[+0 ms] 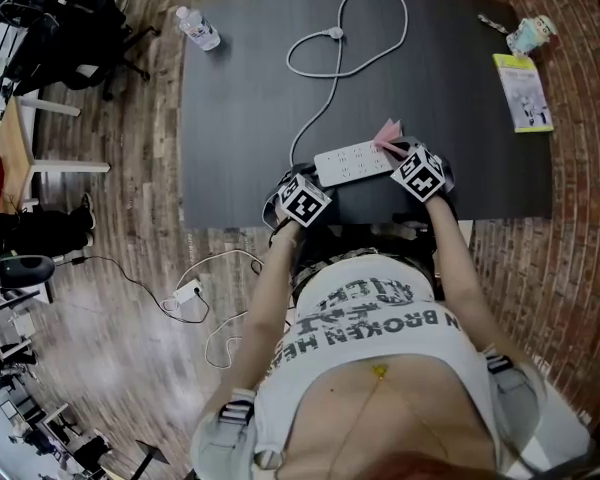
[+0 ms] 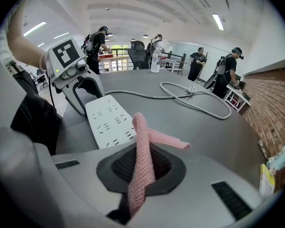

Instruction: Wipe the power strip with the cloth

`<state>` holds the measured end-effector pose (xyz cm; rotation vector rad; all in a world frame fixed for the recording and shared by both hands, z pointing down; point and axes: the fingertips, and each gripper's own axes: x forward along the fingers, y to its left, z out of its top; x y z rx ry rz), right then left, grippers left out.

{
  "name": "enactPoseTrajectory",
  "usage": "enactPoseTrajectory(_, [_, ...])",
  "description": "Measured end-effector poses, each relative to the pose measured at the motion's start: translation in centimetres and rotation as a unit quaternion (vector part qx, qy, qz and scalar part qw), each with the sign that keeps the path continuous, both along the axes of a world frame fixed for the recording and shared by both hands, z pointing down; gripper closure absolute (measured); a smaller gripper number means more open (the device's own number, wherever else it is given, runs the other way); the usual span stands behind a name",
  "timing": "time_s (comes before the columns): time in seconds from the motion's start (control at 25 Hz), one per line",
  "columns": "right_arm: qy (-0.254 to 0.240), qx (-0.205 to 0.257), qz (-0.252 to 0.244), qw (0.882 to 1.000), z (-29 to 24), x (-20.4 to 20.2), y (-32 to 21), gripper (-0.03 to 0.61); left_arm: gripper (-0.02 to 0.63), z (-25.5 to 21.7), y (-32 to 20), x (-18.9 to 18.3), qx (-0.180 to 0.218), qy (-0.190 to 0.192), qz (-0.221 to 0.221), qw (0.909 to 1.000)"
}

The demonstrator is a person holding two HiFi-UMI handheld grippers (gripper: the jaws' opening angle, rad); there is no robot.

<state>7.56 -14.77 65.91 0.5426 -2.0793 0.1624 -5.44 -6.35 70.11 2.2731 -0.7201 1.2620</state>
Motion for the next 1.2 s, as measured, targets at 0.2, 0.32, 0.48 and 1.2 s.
enactPoseTrajectory(0.2, [-0.01, -0.005, 0.029, 1.0, 0.0, 1.2, -0.3, 0.561, 0.341, -0.1, 0.0, -0.1, 0.0, 0.0, 0.001, 1.0])
enactPoseTrajectory(0.32, [-0.009, -0.008, 0.033, 0.999, 0.0, 1.2, -0.2, 0.561, 0.341, -0.1, 0.0, -0.1, 0.001, 0.001, 0.001, 1.0])
enactPoseTrajectory(0.48, [-0.031, -0.005, 0.049, 0.998, 0.0, 1.4, -0.4, 0.561, 0.341, 0.0, 0.1, 0.0, 0.002, 0.003, 0.001, 1.0])
enactPoseTrajectory(1.2, [-0.047, 0.045, -0.021, 0.998, -3.1, -3.1, 1.5, 0.563, 0.341, 0.0, 0.1, -0.1, 0.001, 0.003, 0.0, 1.0])
